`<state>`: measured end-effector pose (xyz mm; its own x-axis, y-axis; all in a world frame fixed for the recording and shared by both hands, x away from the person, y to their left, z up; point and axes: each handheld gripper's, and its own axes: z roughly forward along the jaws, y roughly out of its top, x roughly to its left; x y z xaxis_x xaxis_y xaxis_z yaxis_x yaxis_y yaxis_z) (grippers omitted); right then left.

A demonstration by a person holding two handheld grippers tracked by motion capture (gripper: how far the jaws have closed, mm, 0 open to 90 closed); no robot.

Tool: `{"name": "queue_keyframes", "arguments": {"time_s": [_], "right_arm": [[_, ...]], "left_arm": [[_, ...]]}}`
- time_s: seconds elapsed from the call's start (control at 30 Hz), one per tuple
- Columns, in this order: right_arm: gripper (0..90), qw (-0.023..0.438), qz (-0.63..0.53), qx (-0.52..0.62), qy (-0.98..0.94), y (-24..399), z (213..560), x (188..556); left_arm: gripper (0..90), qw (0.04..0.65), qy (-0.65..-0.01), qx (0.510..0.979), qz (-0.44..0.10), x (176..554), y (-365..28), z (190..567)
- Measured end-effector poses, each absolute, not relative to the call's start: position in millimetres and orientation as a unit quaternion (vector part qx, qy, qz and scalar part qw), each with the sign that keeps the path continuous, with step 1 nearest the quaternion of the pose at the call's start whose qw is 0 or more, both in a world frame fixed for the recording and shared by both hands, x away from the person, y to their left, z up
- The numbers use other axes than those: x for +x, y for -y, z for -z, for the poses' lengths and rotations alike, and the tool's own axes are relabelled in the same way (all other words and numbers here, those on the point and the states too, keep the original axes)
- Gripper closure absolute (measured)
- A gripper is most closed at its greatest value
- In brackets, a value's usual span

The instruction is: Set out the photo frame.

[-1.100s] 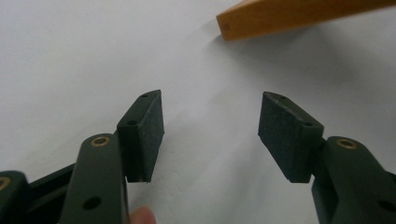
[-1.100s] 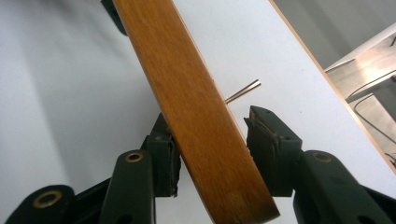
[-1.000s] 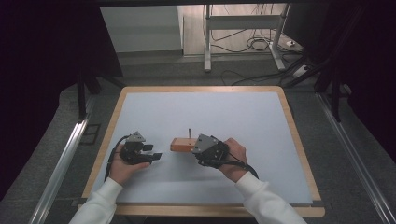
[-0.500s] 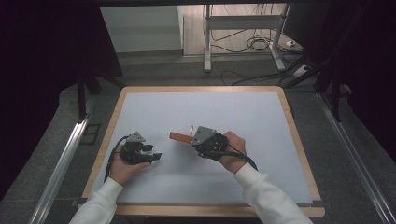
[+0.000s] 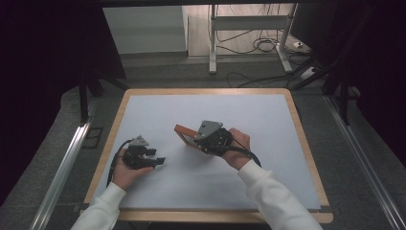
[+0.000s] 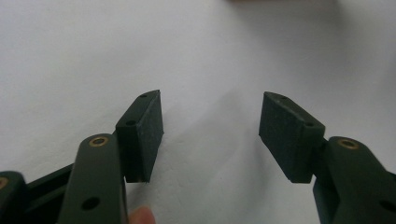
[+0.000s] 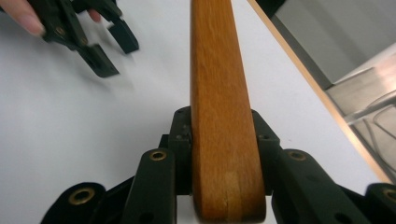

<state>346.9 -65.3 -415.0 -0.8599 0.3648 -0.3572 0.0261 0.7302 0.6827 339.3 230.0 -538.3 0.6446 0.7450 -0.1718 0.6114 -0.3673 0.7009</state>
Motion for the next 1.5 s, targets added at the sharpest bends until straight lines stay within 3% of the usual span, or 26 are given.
{"name": "queue_keyframes", "arguments": {"time_s": [0.53, 0.97, 1.5], "right_arm": [[69.8, 0.184, -0.401, 0.103, -0.891, 75.9, 401.2, 334.6], [68.8, 0.19, -0.389, 0.132, -0.892, 91.8, 399.7, 354.4], [55.3, 0.18, -0.384, 0.203, -0.883, 125.7, 413.4, 388.2]], "left_arm": [[39.2, 0.381, -0.411, 0.823, -0.087, 339.4, -228.0, 539.0], [38.9, 0.381, -0.411, 0.823, -0.085, 339.2, -227.6, 539.1], [38.4, 0.379, -0.41, 0.826, -0.084, 340.3, -228.4, 540.6]]}}
